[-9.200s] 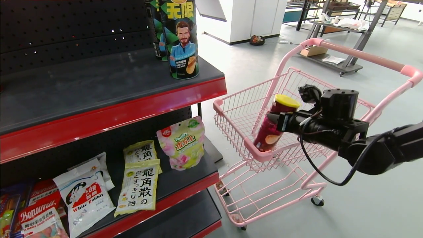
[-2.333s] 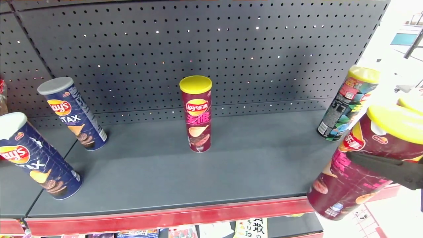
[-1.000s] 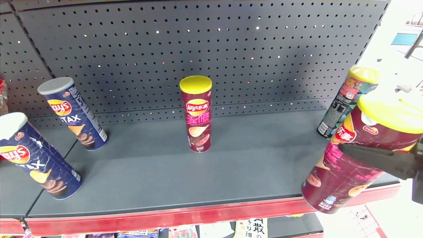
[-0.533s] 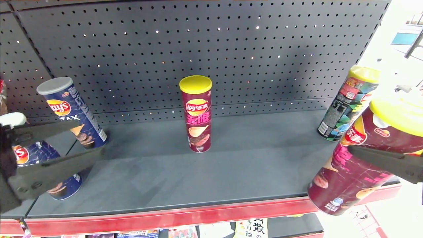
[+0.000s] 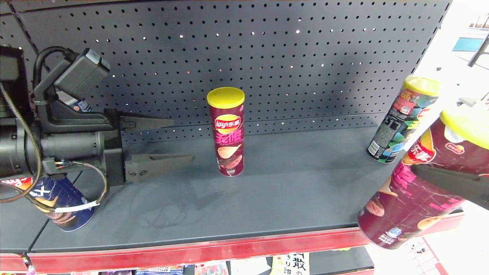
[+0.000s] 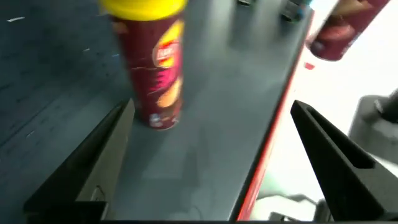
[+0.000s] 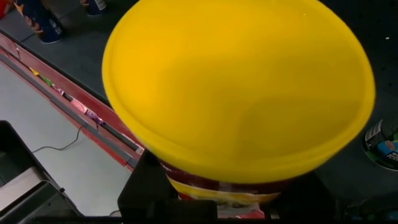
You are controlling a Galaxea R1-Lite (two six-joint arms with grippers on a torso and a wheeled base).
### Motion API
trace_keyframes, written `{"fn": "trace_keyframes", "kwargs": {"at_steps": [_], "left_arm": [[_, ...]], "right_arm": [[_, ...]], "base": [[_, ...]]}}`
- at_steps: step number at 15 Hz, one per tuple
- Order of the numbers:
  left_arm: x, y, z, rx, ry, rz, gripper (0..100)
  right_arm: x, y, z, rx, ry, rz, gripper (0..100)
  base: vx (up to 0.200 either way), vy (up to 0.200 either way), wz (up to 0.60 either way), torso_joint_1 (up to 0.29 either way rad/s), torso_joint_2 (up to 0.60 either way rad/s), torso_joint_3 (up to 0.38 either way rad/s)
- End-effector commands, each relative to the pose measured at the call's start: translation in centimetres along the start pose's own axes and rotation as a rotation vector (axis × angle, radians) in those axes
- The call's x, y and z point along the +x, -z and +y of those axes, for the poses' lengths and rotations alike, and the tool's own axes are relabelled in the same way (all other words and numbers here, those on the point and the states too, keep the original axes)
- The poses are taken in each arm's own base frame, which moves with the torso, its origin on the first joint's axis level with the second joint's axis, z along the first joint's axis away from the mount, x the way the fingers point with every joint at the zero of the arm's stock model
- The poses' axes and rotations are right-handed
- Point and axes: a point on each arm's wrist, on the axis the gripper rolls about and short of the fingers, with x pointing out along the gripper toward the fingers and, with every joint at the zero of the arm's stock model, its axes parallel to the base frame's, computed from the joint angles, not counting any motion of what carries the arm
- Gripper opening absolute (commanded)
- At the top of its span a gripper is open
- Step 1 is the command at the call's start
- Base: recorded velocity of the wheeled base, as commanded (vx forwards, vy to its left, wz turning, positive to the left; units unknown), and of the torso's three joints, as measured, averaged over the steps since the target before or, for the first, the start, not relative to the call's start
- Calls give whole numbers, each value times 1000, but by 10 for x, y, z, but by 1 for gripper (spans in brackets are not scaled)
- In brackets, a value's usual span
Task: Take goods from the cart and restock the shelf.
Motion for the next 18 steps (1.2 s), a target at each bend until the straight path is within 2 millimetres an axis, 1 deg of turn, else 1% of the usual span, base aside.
{"fn": "trace_keyframes", "kwargs": {"at_steps": [1,3,6,9,11,18], "left_arm": [[11,8,9,-25,10,31,100],[23,12,24,-8,-21,12,100],[40,10,39,21,-34,-22,100],[51,7,40,28,-9,-24,100],[63,6,49,26,-7,-22,100],[94,3,63,39,7,-24,100]], "right_arm": [[0,-2,0,-4,0,-8,0],[0,-3,0,-4,1,-11,0],[1,-7,-1,-3,3,-19,0],[0,-8,-2,8,11,-24,0],[0,-9,-3,9,23,-25,0],[-1,-9,-5,13,35,-27,0]], "base": [[0,0,0,0,0,0],[0,0,0,0,0,0],[0,0,0,0,0,0],[0,0,0,0,0,0],[0,0,0,0,0,0],[0,0,0,0,0,0]]}}
